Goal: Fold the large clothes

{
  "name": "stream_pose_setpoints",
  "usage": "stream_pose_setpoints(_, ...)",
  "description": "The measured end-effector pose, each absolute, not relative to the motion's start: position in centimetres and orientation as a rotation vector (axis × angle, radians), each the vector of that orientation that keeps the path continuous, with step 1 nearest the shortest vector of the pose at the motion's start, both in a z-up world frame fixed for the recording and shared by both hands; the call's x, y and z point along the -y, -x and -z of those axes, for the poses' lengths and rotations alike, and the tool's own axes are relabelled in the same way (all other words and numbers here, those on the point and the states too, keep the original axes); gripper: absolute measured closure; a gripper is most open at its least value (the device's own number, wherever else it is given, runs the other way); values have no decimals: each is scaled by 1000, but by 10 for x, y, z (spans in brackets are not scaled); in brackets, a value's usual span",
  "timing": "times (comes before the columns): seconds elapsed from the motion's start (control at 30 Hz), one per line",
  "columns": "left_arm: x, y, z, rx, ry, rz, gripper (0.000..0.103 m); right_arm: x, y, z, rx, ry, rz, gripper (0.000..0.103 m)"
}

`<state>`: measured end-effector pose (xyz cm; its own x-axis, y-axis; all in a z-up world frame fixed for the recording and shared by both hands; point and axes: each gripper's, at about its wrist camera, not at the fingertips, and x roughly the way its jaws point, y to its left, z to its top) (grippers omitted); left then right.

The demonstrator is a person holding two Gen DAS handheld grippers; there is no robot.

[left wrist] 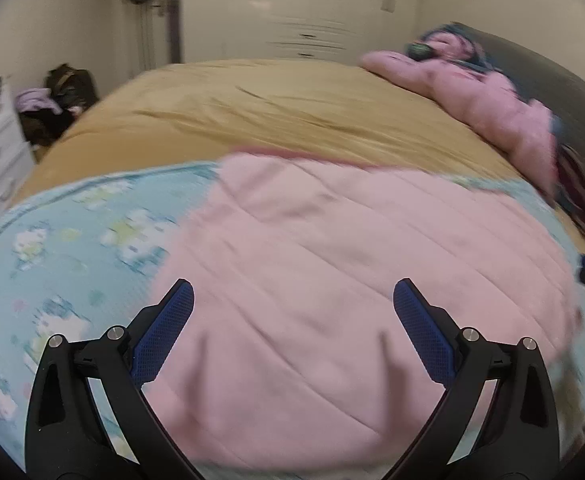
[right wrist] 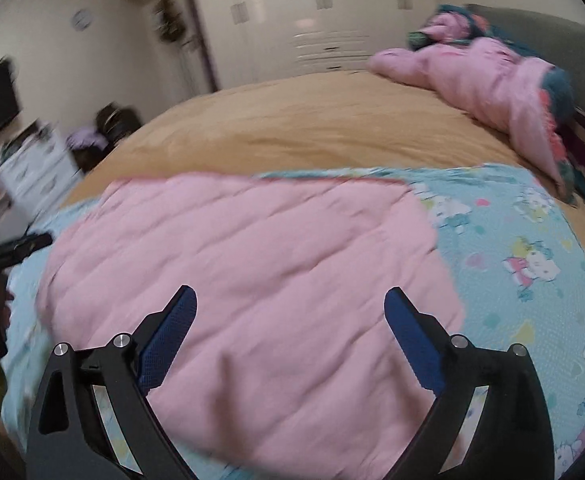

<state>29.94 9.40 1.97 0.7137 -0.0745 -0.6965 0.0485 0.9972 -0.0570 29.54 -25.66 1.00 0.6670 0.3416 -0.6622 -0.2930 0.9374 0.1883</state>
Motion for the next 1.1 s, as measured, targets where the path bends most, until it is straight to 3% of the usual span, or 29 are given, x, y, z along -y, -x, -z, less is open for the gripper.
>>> stream_pose_setpoints(0.23, -55, -296, 34, -937, 15, 107, 9, 240, -295, 34, -963, -69, -354, 8)
stream_pose_setpoints(0.3, -56, -299, 43, -941, 43, 95, 8, 238, -297, 45, -969, -94, -349, 4)
stream_pose_setpoints(0.63, -43, -296, 63, -906, 14, 47, 8, 227, -303, 69, -930, -89, -288, 4)
stream_pose_setpoints(1.1, -97, -233, -13, -776, 102, 12, 9, 281, -245, -23, -779, -153, -359, 4)
